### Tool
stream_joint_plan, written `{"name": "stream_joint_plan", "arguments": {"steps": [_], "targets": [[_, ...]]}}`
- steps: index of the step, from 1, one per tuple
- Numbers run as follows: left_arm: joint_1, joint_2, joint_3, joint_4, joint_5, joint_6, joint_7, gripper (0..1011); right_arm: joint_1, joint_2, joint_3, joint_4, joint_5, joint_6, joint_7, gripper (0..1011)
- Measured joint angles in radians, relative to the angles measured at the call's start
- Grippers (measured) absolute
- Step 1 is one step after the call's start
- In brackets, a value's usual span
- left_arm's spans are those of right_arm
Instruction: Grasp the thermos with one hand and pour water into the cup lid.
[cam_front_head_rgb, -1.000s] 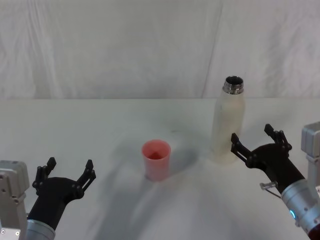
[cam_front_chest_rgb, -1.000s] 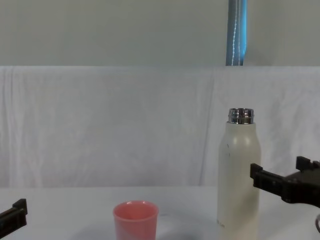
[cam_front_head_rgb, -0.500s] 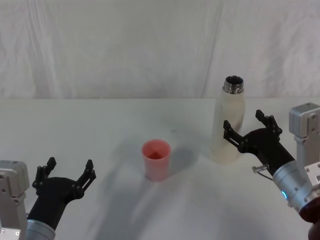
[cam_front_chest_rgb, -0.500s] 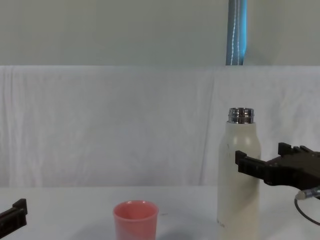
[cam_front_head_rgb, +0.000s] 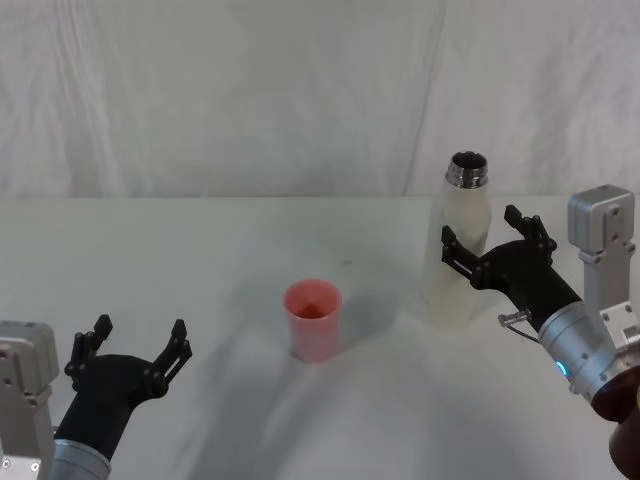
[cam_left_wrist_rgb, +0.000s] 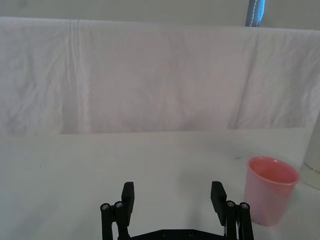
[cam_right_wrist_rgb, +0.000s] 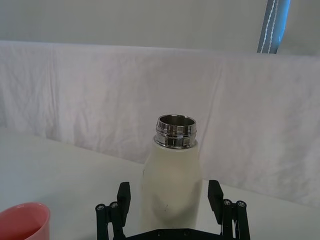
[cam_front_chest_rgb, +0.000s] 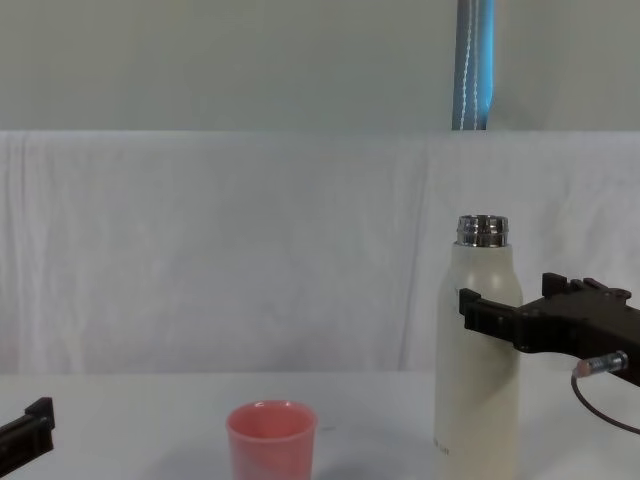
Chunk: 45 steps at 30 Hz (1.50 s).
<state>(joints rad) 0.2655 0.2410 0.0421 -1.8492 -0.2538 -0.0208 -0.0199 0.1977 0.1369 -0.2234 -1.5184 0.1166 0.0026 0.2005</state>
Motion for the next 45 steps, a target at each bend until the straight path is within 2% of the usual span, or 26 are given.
{"name": "stream_joint_plan", "arguments": {"steps": [18,33,45], "targets": [[0.000,0.000,0.000,0.000,0.000,0.000,0.000,1001,0.049,-0.022,-0.007,0.068,0.014,0.013,-0.008,1000],[0.000,0.000,0.000,0.000,0.000,0.000,0.000,1001,0.081,-0.063,-0.003,0.135,0.021,0.019,-0.036,1000],[0.000,0.000,0.000,0.000,0.000,0.000,0.000,1001,0.098,-0.072,-0.005,0.169,0.017,0.016,-0.039,1000]]}}
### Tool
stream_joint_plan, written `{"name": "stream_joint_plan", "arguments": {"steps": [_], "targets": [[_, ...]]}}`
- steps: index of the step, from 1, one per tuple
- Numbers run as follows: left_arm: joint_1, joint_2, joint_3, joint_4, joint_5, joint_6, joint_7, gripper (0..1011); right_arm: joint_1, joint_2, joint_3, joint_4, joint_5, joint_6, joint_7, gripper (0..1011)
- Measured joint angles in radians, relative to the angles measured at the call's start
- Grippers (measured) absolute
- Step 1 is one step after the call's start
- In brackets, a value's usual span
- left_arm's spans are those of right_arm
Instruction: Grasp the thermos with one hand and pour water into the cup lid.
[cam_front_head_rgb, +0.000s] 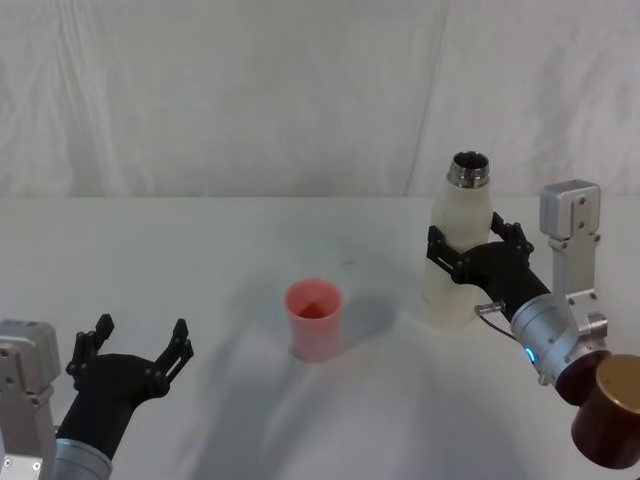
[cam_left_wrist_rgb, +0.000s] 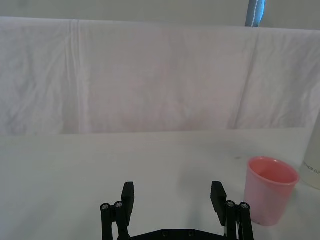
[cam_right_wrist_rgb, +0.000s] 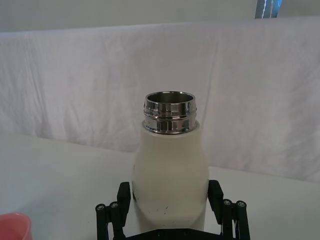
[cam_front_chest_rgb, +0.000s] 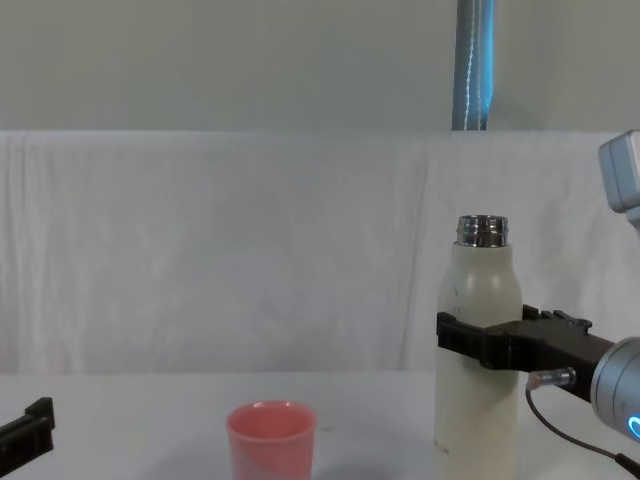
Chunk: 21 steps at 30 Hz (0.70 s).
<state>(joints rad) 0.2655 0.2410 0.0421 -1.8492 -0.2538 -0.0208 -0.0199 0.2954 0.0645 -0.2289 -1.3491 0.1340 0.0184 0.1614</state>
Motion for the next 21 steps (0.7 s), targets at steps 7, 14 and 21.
{"name": "stream_joint_plan", "arguments": {"steps": [7,14,21], "targets": [[0.000,0.000,0.000,0.000,0.000,0.000,0.000,1001,0.014,-0.007,0.002,0.028,0.000,-0.006,-0.001,1000],[0.000,0.000,0.000,0.000,0.000,0.000,0.000,1001,0.023,-0.014,0.004,0.043,0.001,-0.011,-0.003,1000],[0.000,0.000,0.000,0.000,0.000,0.000,0.000,1001,0.023,-0.014,0.004,0.042,0.001,-0.011,-0.003,996]]}}
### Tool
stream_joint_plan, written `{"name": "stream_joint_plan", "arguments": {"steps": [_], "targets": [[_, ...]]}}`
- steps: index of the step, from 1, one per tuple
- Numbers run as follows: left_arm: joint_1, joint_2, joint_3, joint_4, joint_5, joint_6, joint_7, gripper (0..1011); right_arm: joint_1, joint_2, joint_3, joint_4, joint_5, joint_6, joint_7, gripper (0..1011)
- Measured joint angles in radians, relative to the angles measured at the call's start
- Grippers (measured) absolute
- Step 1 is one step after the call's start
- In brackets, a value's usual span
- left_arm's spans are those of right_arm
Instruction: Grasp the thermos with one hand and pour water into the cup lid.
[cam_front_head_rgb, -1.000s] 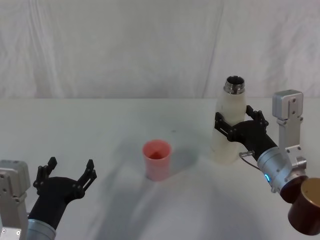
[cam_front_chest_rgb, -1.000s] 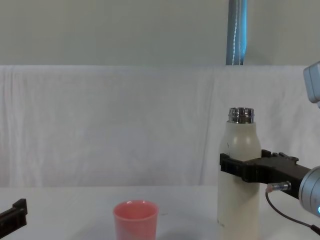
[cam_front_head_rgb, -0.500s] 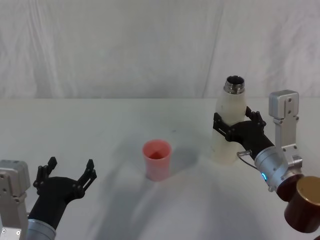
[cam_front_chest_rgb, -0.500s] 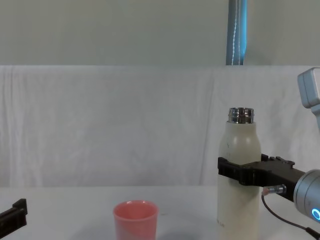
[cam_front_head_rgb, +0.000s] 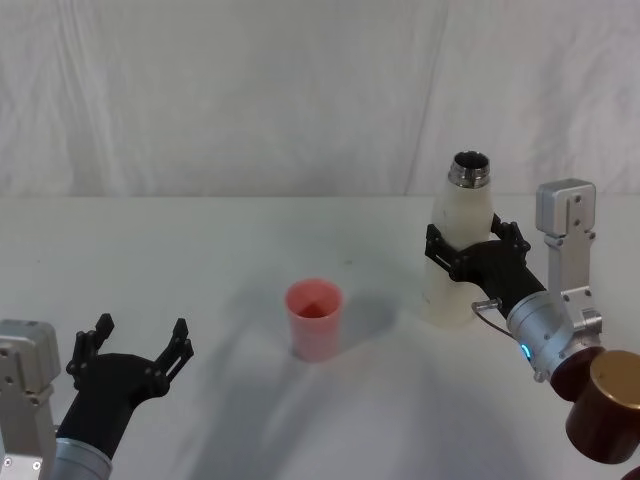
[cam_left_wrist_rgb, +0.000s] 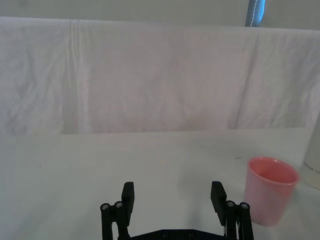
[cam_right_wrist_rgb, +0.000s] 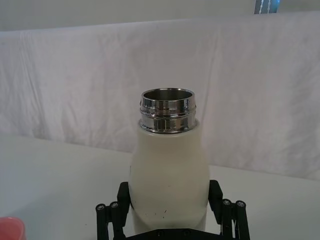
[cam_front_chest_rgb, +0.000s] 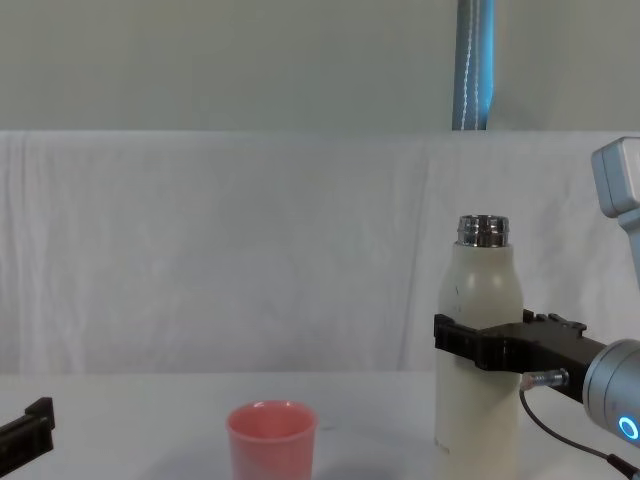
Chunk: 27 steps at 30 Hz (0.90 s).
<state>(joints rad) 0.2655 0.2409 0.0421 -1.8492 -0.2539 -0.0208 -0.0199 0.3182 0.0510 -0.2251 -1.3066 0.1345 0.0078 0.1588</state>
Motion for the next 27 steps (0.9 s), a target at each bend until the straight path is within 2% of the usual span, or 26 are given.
{"name": "stream_joint_plan", "arguments": {"steps": [4,27], "targets": [[0.000,0.000,0.000,0.000,0.000,0.000,0.000,1001,0.000,0.000,0.000,0.000,0.000,0.000,0.000,950],[0.000,0.000,0.000,0.000,0.000,0.000,0.000,1001,-0.001,0.001,0.000,-0.002,0.000,0.000,0.001,950]]}}
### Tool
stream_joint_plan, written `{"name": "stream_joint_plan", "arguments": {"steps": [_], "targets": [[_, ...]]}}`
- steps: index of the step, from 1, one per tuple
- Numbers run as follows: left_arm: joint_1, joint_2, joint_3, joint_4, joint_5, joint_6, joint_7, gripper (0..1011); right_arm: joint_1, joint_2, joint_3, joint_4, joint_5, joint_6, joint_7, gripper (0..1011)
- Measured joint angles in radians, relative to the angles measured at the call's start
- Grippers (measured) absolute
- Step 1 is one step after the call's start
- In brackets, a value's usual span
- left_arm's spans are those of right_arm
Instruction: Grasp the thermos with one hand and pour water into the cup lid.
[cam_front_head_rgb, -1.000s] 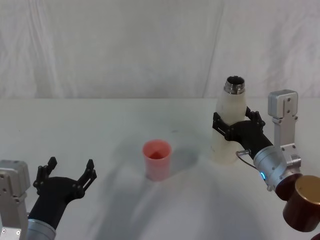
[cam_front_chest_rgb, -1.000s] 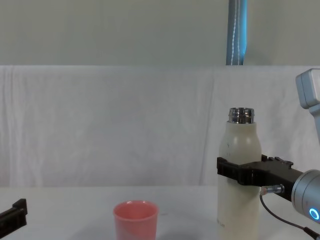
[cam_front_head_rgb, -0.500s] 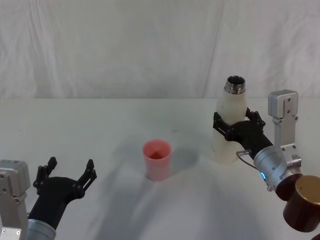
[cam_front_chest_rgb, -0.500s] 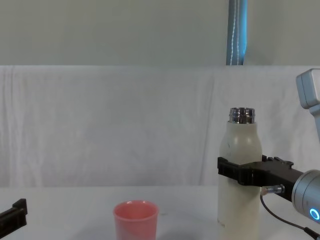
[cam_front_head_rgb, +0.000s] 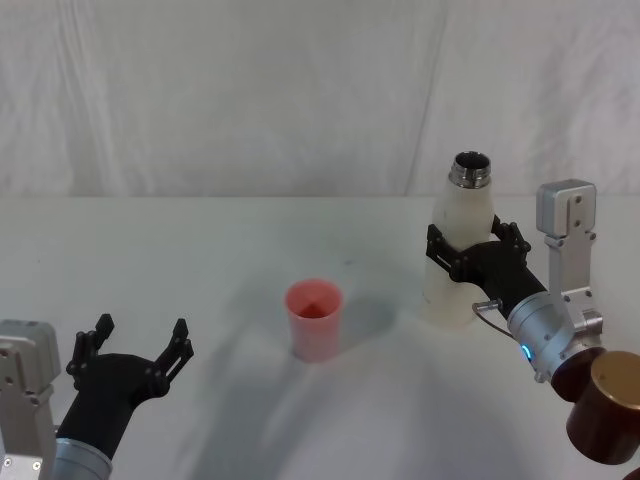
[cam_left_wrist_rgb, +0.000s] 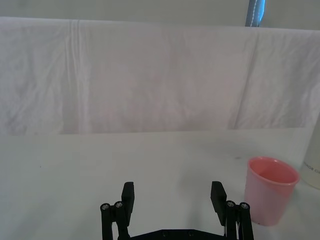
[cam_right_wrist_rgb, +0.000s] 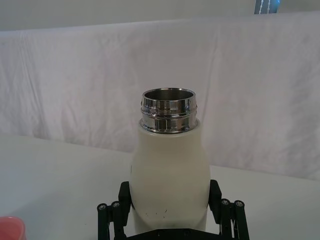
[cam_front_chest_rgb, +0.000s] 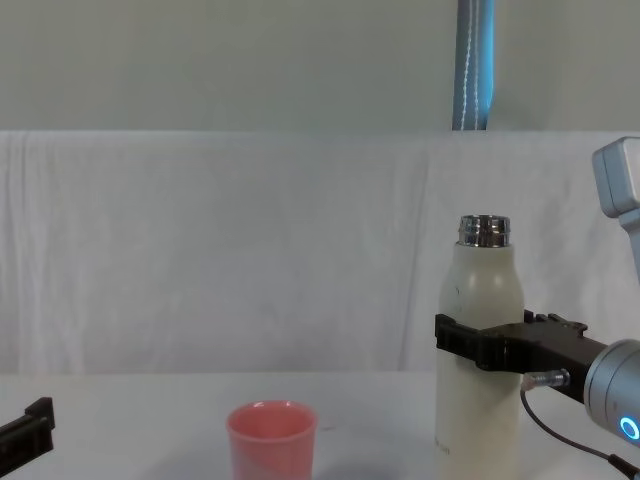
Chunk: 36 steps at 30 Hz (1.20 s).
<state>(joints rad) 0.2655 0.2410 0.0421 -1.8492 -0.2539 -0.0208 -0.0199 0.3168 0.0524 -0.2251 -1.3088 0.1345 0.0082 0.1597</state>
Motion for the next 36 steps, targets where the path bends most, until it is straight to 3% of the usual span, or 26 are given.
{"name": "stream_joint_plan", "arguments": {"steps": [10,18,28,36], "targets": [[0.000,0.000,0.000,0.000,0.000,0.000,0.000,1001,-0.002,0.001,0.000,-0.008,0.000,0.003,0.001,950],[0.000,0.000,0.000,0.000,0.000,0.000,0.000,1001,-0.016,0.023,-0.006,-0.057,-0.013,0.011,0.009,950],[0.000,0.000,0.000,0.000,0.000,0.000,0.000,1001,-0.002,0.074,-0.050,-0.094,-0.119,-0.017,0.010,950],[0.000,0.000,0.000,0.000,0.000,0.000,0.000,1001,0.012,0.110,-0.109,-0.111,-0.233,-0.057,0.018,950]]}}
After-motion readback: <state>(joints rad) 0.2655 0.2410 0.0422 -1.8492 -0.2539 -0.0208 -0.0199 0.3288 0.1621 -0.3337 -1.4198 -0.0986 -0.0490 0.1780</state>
